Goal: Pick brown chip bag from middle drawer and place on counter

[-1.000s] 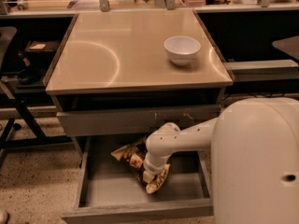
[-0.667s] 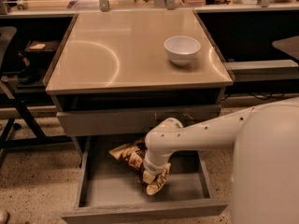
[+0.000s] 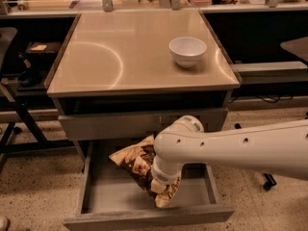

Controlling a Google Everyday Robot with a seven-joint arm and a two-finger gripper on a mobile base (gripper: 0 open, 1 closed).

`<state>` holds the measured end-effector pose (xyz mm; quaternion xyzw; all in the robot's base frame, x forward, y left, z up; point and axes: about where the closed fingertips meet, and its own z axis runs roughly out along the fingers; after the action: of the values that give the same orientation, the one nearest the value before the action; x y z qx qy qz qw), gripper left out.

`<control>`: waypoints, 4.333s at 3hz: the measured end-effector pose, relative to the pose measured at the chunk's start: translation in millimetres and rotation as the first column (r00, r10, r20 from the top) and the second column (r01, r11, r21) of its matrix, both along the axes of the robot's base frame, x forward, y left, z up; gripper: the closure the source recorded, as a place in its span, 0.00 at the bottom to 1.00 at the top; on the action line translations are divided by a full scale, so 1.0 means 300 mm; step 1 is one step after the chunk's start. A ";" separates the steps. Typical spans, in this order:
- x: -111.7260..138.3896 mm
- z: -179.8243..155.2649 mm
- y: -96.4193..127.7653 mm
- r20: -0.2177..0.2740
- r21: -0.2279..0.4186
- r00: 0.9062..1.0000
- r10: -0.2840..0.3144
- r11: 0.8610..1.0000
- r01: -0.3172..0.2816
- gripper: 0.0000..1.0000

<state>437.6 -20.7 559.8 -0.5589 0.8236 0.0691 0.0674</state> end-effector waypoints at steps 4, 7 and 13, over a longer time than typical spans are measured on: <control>-0.116 0.417 0.082 0.062 0.096 0.989 0.135 0.985 -0.140 1.00; -0.105 0.669 0.139 0.170 0.096 0.963 0.210 0.969 -0.228 1.00; 0.634 1.181 0.306 0.326 0.060 0.905 0.275 0.949 -0.310 1.00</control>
Offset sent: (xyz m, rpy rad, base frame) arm -0.0189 0.0098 0.0632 0.0543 -0.0149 0.0608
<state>627.7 71.2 914.1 -0.6752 0.7042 0.0341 0.2168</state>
